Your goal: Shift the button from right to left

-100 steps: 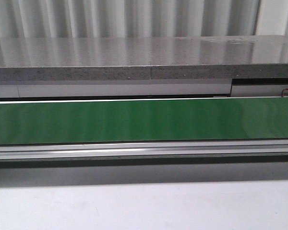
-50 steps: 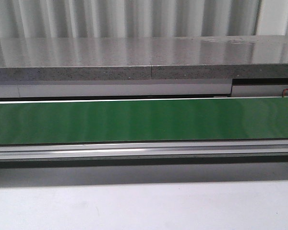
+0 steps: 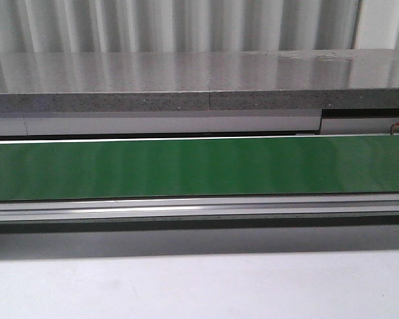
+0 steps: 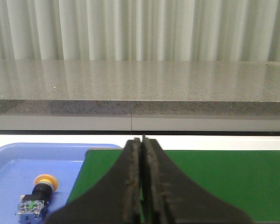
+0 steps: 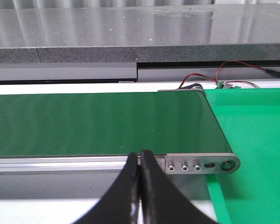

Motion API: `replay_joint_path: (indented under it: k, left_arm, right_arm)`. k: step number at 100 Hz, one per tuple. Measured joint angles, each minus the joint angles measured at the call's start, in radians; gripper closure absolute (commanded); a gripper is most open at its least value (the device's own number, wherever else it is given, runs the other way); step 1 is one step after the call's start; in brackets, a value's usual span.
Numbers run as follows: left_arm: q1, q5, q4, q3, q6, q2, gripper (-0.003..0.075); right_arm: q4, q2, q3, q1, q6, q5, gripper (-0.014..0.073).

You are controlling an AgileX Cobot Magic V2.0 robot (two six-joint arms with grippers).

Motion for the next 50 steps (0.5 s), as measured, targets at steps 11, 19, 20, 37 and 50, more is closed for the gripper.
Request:
replay_joint_path:
  k: [11, 19, 20, 37, 50]
  left_arm:
    - [0.000, 0.000, 0.000, 0.000, 0.000, 0.000, 0.0740]
    - [0.000, 0.000, 0.000, 0.000, 0.000, 0.000, 0.0740]
    - [0.000, 0.000, 0.000, 0.000, 0.000, 0.000, 0.0740]
    - [0.000, 0.000, 0.000, 0.000, 0.000, 0.000, 0.0740]
    - [0.000, 0.000, 0.000, 0.000, 0.000, 0.000, 0.0740]
  right_arm:
    - [0.000, 0.000, 0.002, 0.000, 0.000, -0.009, 0.0661]
    - [0.000, 0.000, 0.002, 0.000, 0.001, -0.013, 0.0661]
    - [0.000, 0.000, 0.002, 0.000, 0.001, -0.013, 0.0661]
    - [0.000, 0.000, 0.002, 0.000, 0.002, -0.016, 0.0661]
    - [0.000, 0.000, 0.002, 0.000, 0.002, -0.016, 0.0661]
